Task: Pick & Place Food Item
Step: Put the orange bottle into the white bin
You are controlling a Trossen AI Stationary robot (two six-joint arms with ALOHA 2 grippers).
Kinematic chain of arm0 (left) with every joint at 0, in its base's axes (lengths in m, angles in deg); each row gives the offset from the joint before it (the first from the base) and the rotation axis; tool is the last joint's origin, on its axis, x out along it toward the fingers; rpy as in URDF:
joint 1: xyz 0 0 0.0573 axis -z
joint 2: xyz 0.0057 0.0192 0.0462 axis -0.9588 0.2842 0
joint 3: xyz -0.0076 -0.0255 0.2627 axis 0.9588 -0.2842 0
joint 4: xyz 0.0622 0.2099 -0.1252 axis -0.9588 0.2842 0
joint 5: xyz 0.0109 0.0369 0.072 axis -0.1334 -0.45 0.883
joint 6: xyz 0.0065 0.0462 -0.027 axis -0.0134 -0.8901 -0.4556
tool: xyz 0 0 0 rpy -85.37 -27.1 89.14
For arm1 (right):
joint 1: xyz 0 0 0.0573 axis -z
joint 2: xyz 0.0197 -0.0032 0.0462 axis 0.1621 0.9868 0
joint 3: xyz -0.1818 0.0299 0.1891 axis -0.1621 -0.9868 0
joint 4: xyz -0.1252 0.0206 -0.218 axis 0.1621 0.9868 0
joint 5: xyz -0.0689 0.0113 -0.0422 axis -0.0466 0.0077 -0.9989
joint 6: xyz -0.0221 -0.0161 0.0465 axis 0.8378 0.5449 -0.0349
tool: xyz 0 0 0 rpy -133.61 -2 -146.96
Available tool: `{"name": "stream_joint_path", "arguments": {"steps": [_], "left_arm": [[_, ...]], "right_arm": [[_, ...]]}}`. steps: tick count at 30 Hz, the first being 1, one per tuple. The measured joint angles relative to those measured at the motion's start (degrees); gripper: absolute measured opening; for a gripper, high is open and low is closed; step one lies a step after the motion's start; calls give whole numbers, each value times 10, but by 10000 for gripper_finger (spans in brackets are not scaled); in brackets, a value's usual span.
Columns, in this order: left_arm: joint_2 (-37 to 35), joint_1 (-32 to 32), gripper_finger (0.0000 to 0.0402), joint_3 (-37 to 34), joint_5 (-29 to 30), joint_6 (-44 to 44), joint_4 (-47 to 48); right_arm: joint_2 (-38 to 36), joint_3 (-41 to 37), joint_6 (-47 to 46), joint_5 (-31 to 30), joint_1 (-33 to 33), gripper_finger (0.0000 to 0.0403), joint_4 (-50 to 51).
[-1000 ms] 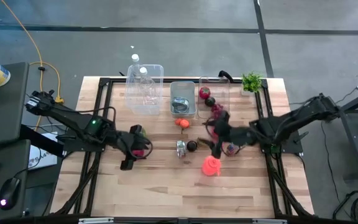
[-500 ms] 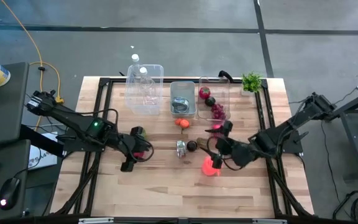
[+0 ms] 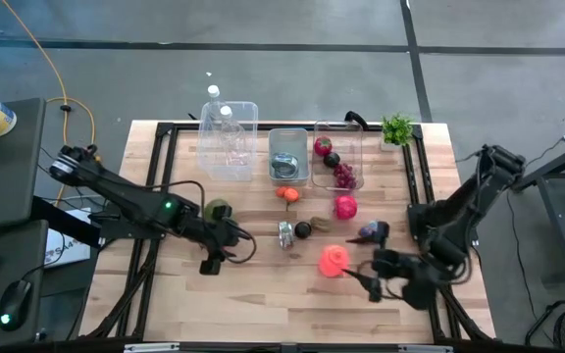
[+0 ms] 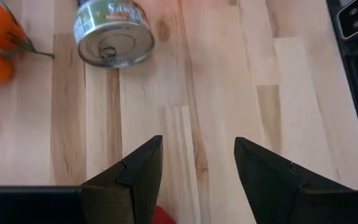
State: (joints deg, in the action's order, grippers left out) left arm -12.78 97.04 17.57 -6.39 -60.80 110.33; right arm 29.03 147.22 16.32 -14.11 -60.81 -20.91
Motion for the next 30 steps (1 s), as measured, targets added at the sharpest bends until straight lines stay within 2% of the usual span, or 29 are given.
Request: {"name": "stream_joint_path", "arguments": {"steps": [5, 12, 15, 20, 25, 30], "left_arm": [[22, 0, 191, 0, -1, -2, -7], [31, 0, 191, 0, -1, -10, -45], [31, -2, 191, 0, 1, -16, -72], [40, -5, 191, 0, 3, -66, -143], [52, -8, 191, 0, 3, -102, -193], [53, -16, 191, 0, 17, -104, -207]], "right_arm": [[6, -16, -109, -56, -67, 314, 51], [7, -127, -250, -100, -116, 314, 38], [7, -164, -282, -133, -125, 313, 21], [7, -199, -294, -178, -117, 313, -11], [7, -223, -268, -146, -88, 313, -61], [7, -236, -165, -113, -68, 313, -173]]}}
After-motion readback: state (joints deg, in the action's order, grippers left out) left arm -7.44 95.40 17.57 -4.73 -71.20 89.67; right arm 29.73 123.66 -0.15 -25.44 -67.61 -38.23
